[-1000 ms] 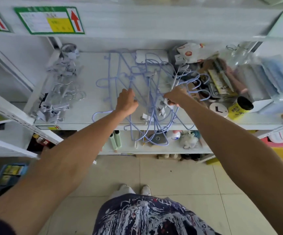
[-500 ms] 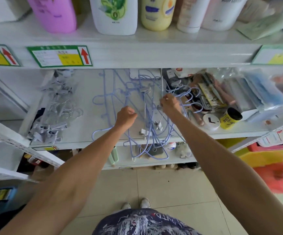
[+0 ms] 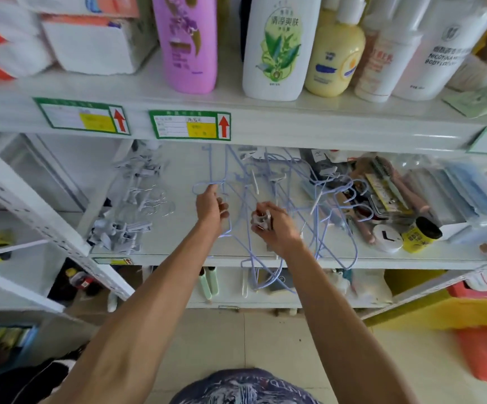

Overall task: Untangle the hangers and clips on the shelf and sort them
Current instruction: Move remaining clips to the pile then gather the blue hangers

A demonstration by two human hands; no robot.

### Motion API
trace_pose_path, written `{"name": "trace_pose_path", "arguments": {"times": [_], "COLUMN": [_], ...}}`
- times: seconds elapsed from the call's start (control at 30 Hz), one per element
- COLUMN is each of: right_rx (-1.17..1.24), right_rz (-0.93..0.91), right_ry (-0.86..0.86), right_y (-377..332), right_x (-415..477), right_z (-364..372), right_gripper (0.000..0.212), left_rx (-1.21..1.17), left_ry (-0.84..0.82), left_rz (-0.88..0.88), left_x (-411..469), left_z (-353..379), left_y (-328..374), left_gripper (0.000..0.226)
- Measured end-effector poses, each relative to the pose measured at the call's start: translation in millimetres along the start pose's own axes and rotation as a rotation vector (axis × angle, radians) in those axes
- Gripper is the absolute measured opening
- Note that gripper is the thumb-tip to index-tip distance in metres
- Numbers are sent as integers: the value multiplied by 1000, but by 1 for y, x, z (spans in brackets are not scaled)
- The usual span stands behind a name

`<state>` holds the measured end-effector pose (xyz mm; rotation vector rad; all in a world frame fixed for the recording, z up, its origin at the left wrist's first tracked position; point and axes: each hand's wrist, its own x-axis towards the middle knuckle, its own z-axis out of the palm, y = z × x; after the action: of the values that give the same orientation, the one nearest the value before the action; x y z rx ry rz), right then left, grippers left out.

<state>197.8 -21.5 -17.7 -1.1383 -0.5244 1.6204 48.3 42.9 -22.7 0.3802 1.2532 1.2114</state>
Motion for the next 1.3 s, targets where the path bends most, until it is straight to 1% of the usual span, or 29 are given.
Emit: {"name": "trace_pose_path", "arguments": {"times": [0.03, 0.07, 0.13, 0.17, 0.2, 0.27, 0.33, 0.37, 0.4, 0.47, 0.53, 0.6, 0.67, 0.73, 0.8, 0.87, 0.93, 1.0, 1.07, 1.17, 1.3], "right_rx": [130, 261, 464, 506, 520, 526, 510, 456, 371, 160, -24, -166, -203, -218, -233, -240, -254, -273, -301, -321, -341], "right_rz": [52, 107, 216, 254, 284, 325, 347, 345, 337, 291, 239, 217, 187, 124, 62, 54, 60, 60, 56, 56, 29], "right_ry": [-35, -79, -165, -204, -239, -304, -338, -333, -319, -245, -174, -135, -105, -57, -46, -68, -89, -94, -80, -48, -22], "right_y": [7, 14, 28, 36, 43, 58, 71, 78, 84, 91, 90, 84, 78, 73, 70, 69, 66, 59, 51, 37, 19], "right_x": [-1, -1, -3, -3, -6, -13, -21, -22, -23, -20, -17, -14, -11, -5, 2, 9, 14, 19, 23, 29, 36], "right_z": [9, 19, 38, 48, 57, 72, 80, 81, 82, 85, 93, 105, 119, 132, 145, 153, 155, 151, 144, 133, 117], "right_gripper": [23, 23, 20, 18, 18, 18, 12, 10, 13, 26, 35, 39, 41, 39, 28, 15, 10, 8, 8, 12, 14], "left_rx": [-112, -174, -99, -63, -75, -183, -219, -213, -200, -144, -42, 119, 253, 341, 423, 459, 483, 541, 599, 681, 798], "left_ry": [-14, -51, -189, -264, -329, -389, -401, -396, -370, -299, -222, -151, -137, -174, -170, -118, -67, -5, 56, 144, 219], "left_rz": [-49, -89, -127, -132, -137, -133, -81, -46, -13, 25, 41, 64, 73, 80, 97, 131, 182, 224, 205, 161, 160], "left_x": [-1, -2, -4, -3, -4, -6, -9, -11, -11, -9, -2, 4, 6, 5, 8, 17, 28, 40, 58, 91, 115], "left_z": [-11, -20, -38, -45, -51, -61, -75, -83, -91, -107, -119, -130, -139, -143, -141, -138, -136, -138, -147, -165, -161], "left_y": [6, 10, 14, 15, 16, 22, 27, 28, 28, 32, 37, 42, 47, 58, 75, 94, 113, 130, 144, 155, 154], "left_gripper": [21, 20, 25, 32, 37, 40, 34, 28, 22, 15, 15, 17, 17, 13, 12, 15, 16, 12, 9, 18, 10]}}
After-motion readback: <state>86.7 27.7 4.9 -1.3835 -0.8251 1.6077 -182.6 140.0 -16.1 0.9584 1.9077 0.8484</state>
